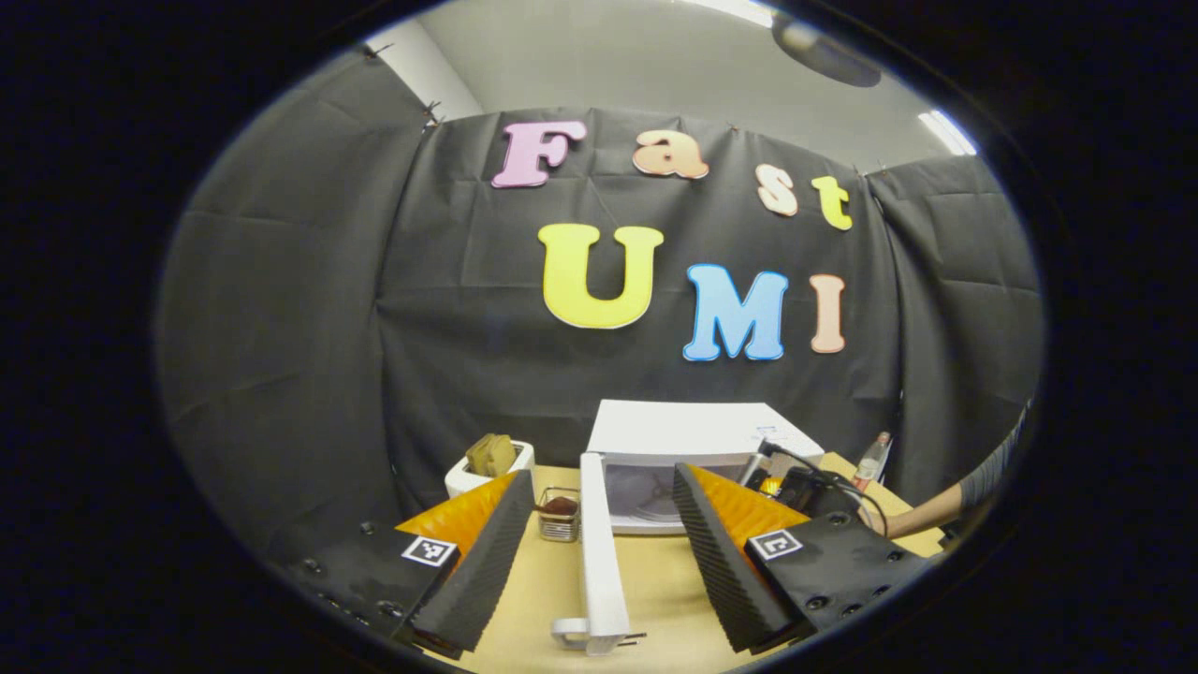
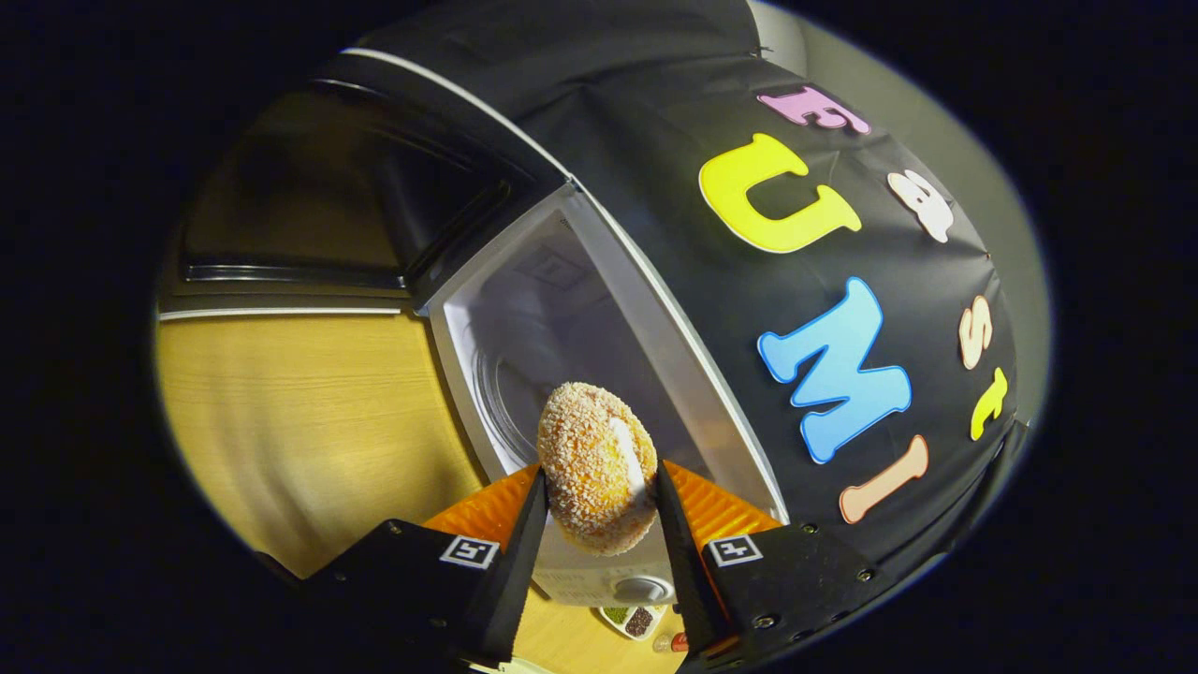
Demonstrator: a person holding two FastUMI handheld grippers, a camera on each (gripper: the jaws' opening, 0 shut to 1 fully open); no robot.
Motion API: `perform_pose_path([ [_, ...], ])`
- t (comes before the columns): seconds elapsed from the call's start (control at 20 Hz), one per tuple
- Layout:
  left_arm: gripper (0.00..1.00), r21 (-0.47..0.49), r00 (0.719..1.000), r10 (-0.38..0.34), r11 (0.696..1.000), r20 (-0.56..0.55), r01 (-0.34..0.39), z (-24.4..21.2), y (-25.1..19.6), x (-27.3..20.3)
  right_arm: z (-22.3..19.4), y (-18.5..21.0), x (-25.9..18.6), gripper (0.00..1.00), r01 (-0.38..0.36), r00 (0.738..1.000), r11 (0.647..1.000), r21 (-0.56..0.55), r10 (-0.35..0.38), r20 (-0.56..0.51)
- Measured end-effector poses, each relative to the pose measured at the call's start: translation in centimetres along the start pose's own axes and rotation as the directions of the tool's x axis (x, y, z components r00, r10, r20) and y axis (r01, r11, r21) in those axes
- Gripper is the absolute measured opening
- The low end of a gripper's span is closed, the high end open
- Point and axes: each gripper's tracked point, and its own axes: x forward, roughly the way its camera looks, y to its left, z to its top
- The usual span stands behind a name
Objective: Open the microwave oven with the left hand, put the food in, and close the microwave oven.
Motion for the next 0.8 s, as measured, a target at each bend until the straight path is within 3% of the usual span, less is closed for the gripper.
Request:
perform_pose_path([
  [0.1,1.0,0.01,1.0,-0.002,1.0,0.014,0.001,0.7,0.0,-0.2,0.9,0.6,1.8,0.66,0.027,1.0,0.999,-0.039,-0.026,0.009],
  [0.25,0.96,0.036,1.0,0.017,0.999,0.006,-0.017,0.3,1.1,-1.0,1.6,1.3,4.5,0.66,0.034,0.999,0.996,-0.08,-0.033,0.016],
  [0.5,1.0,0.068,0.994,0.099,0.993,-0.04,-0.096,-0.7,4.3,-3.2,1.6,2.0,9.4,0.66,0.05,0.999,0.992,-0.119,-0.05,0.001],
  [0.8,0.96,0.077,0.98,0.189,0.98,-0.063,-0.184,-1.0,7.0,-5.5,0.5,2.9,12.8,0.66,0.045,0.997,0.991,-0.128,-0.053,-0.06],
])
